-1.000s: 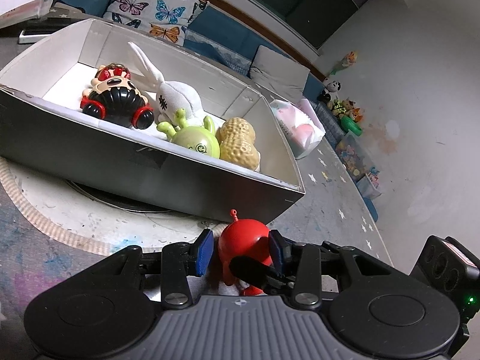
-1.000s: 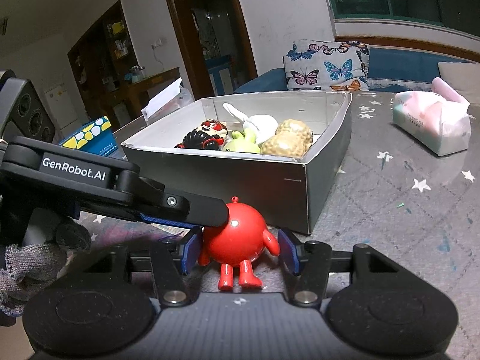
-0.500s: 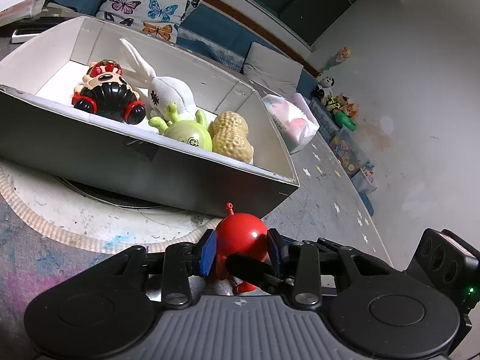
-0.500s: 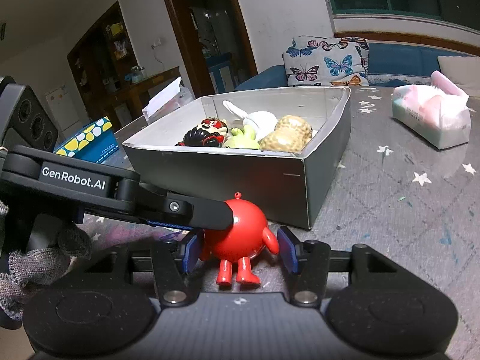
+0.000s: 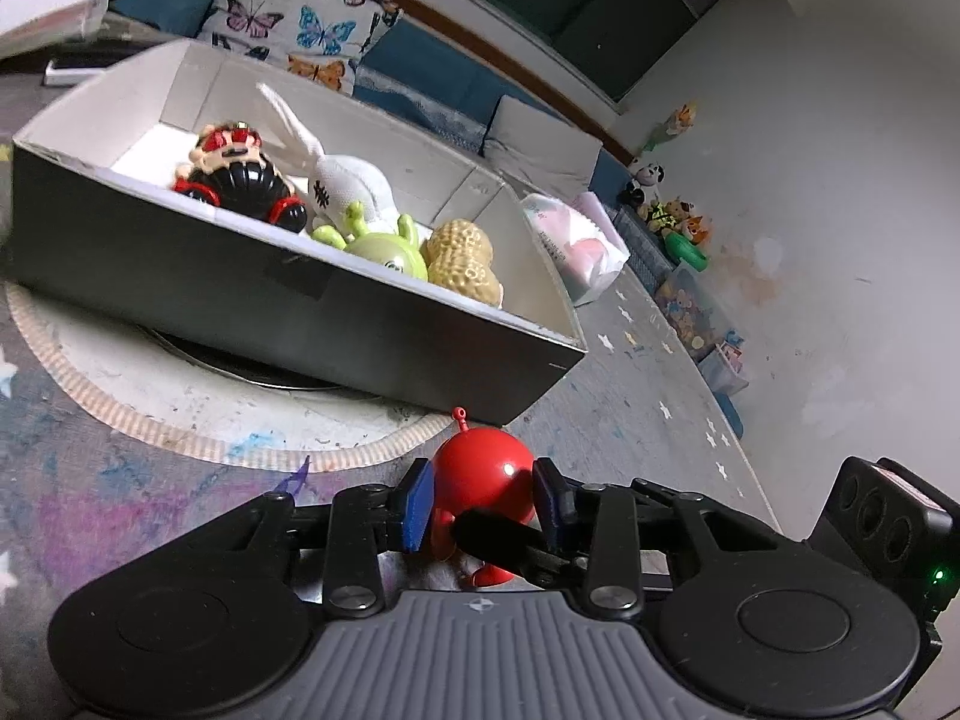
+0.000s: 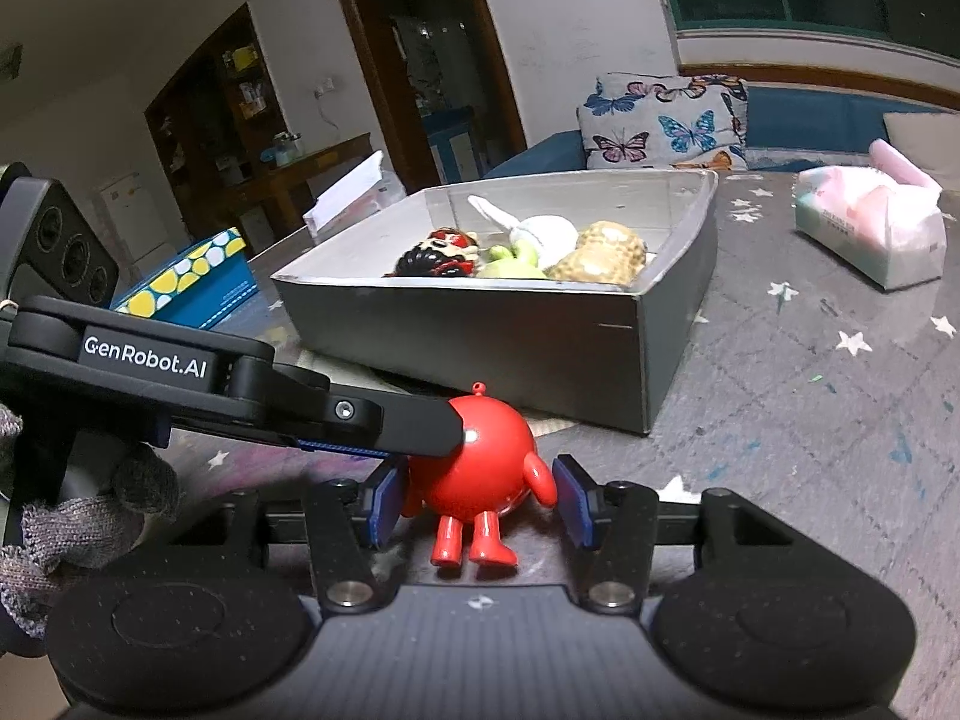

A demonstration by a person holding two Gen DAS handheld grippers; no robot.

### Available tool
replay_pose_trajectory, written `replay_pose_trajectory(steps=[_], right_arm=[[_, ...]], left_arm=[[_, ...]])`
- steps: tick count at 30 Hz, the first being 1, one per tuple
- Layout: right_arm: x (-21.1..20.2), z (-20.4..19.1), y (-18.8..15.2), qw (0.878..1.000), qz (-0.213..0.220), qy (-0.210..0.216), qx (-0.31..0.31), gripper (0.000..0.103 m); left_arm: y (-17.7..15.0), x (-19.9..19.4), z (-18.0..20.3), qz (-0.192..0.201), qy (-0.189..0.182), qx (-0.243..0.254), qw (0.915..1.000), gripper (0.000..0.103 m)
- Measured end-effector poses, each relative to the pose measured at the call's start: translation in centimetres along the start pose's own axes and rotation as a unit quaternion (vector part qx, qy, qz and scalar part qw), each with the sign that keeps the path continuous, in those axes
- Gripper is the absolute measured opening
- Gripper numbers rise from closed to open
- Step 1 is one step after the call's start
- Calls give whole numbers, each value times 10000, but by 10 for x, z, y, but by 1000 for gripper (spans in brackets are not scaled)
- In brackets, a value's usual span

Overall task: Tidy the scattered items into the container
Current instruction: 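Lift the red toy over the box rim with the left gripper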

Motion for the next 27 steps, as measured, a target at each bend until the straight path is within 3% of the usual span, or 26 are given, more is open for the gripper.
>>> replay_pose_trajectory(steps=[8, 16, 27], right_arm=[[-23, -20, 24, 9990, 320, 28, -297, 53], [-13, -32, 86, 9967, 492, 142, -635, 53], [42, -15, 137, 9971, -139, 492, -561, 51]], left_arm=[[8, -40, 18, 502, 136, 261, 9983, 39], [56, -67, 5, 893, 265, 99, 9956, 39], [100, -49, -41, 595, 318, -452, 9967, 39]])
Point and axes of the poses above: each gripper's, at about its wrist camera, not at the fingertips, and x roughly the way its jaws point, z to its right, y to its top, the point moved 3 cm from there along x, roughly the way its jaws point, and after that the axes turned 15 degrees about -z, right-handed, at the moved point
